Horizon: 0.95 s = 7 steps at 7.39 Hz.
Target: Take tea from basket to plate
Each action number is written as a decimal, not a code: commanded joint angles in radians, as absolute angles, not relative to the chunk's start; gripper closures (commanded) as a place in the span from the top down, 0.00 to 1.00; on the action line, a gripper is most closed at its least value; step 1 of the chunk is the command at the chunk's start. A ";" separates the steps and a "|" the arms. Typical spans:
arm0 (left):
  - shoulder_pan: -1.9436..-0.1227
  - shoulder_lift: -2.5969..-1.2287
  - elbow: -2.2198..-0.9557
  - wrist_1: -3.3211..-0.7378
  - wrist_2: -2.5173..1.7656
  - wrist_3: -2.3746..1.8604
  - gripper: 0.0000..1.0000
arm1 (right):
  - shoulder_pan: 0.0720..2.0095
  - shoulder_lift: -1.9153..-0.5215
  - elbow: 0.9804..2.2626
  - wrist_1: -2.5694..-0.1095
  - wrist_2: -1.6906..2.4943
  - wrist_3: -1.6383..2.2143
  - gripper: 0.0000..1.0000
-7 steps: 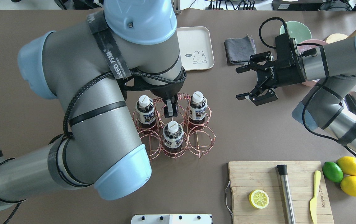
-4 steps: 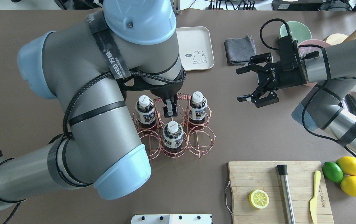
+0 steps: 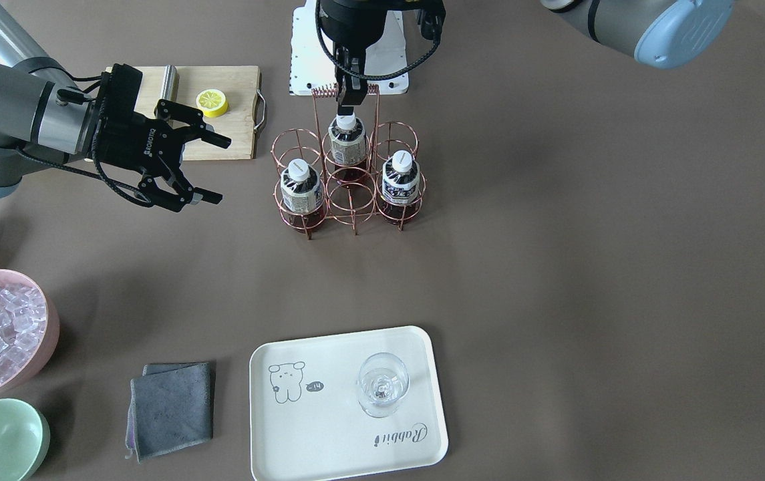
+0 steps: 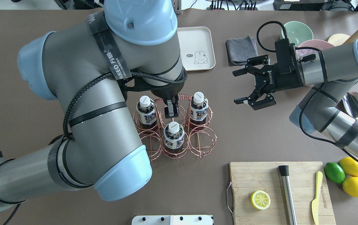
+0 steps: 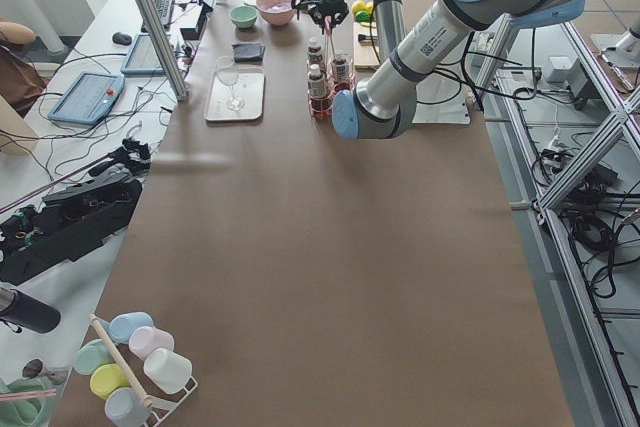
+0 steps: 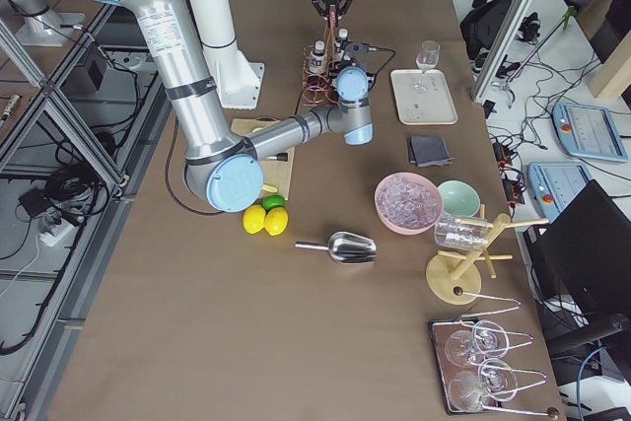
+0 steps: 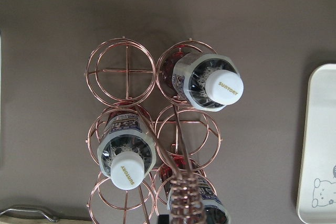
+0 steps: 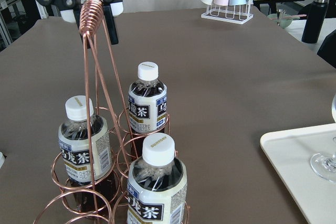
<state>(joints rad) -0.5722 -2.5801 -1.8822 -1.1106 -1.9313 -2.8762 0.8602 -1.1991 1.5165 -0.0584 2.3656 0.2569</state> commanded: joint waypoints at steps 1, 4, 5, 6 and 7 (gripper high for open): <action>-0.572 -2.577 -1.884 -1.111 -1.931 -2.876 0.00 | 0.829 -1.200 1.490 0.028 2.303 0.287 0.99; -0.572 -2.576 -1.885 -1.111 -1.931 -2.876 0.00 | 0.718 -1.178 1.454 0.191 2.134 0.367 0.99; -0.572 -2.576 -1.885 -1.109 -1.931 -2.876 0.00 | 0.697 -1.175 1.454 0.204 2.117 0.370 0.99; -0.572 -2.576 -1.885 -1.109 -1.931 -2.876 0.00 | 0.687 -1.160 1.453 0.204 2.111 0.370 0.99; -0.572 -2.576 -1.885 -1.109 -1.931 -2.876 0.00 | 0.677 -1.151 1.444 0.203 2.100 0.370 0.99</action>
<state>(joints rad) -0.5722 -2.5757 -1.8852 -1.1094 -1.9313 -2.8762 0.6996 -1.1679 1.4536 0.1967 2.1222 0.3681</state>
